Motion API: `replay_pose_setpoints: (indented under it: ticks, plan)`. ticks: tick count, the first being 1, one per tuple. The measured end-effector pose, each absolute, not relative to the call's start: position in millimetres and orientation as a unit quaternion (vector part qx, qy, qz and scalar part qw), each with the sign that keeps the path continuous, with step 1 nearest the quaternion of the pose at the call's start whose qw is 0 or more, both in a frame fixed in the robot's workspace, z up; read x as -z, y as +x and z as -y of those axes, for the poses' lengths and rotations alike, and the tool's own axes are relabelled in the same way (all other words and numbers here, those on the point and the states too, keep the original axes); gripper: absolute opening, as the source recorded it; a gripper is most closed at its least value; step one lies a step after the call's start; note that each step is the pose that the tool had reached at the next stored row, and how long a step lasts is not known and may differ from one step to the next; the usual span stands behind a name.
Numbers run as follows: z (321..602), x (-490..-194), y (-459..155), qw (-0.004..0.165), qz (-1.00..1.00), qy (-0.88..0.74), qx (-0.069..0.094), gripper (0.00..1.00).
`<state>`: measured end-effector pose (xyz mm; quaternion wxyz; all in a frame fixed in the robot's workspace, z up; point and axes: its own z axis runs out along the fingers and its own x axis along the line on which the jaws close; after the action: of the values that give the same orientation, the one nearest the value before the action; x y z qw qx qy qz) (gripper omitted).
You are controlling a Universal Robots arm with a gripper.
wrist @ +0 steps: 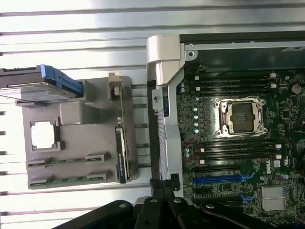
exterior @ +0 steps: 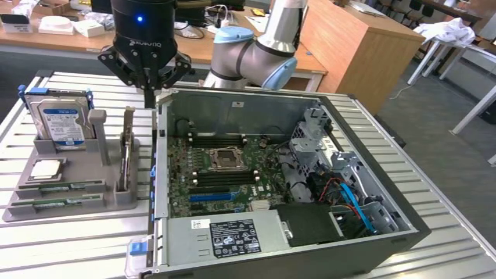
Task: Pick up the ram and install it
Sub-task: 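Reach for the ram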
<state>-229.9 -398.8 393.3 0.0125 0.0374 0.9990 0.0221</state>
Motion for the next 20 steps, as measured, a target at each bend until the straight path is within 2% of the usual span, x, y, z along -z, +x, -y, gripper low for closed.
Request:
replay_pose_setpoints:
  ticks: [20]
  plan:
    - [399,-393,-249,0.012,-0.999,0.037,-0.022,0.1]
